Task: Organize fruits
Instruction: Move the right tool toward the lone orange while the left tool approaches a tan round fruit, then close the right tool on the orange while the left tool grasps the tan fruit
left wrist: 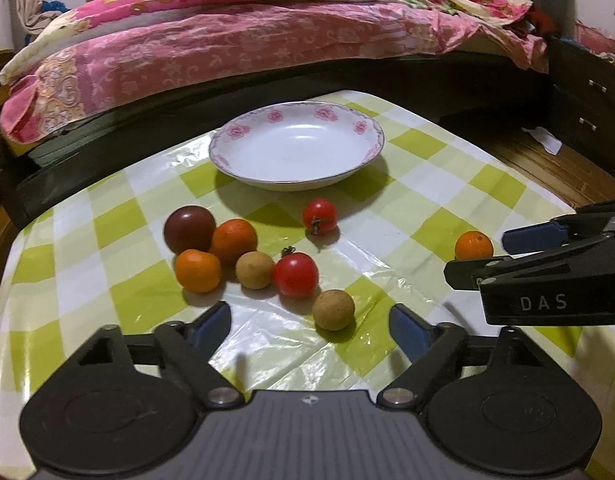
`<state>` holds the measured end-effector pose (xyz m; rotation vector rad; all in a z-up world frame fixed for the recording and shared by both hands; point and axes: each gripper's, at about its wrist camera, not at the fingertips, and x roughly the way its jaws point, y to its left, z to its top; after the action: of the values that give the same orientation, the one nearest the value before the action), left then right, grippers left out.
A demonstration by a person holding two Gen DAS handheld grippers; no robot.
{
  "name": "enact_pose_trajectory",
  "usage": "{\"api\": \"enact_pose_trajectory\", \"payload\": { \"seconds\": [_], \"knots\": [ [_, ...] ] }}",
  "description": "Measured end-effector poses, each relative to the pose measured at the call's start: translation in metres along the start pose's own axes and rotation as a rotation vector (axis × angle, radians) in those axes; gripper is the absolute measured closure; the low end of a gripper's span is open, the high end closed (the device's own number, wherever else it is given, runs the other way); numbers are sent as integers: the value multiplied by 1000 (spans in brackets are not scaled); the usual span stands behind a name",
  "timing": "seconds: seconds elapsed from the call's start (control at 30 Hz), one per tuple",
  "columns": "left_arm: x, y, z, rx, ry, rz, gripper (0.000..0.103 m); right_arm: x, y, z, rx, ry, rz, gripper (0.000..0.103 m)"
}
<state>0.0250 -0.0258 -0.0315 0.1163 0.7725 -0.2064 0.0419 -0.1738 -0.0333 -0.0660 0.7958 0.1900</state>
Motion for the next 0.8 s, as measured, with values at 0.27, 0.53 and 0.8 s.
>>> {"api": "enact_pose_trajectory", "payload": {
  "seconds": [0.27,0.53,0.8],
  "knots": [
    [15,2,2,-32,27,-58,38,11,-5,0,-8,25,31,59],
    [22,-3,3,-11,34,-60,47,16,-8,2,-25,23,39,62],
    [20,-10,4,31,36,-83,62,15,-8,2,-44,21,40,64]
  ]
}}
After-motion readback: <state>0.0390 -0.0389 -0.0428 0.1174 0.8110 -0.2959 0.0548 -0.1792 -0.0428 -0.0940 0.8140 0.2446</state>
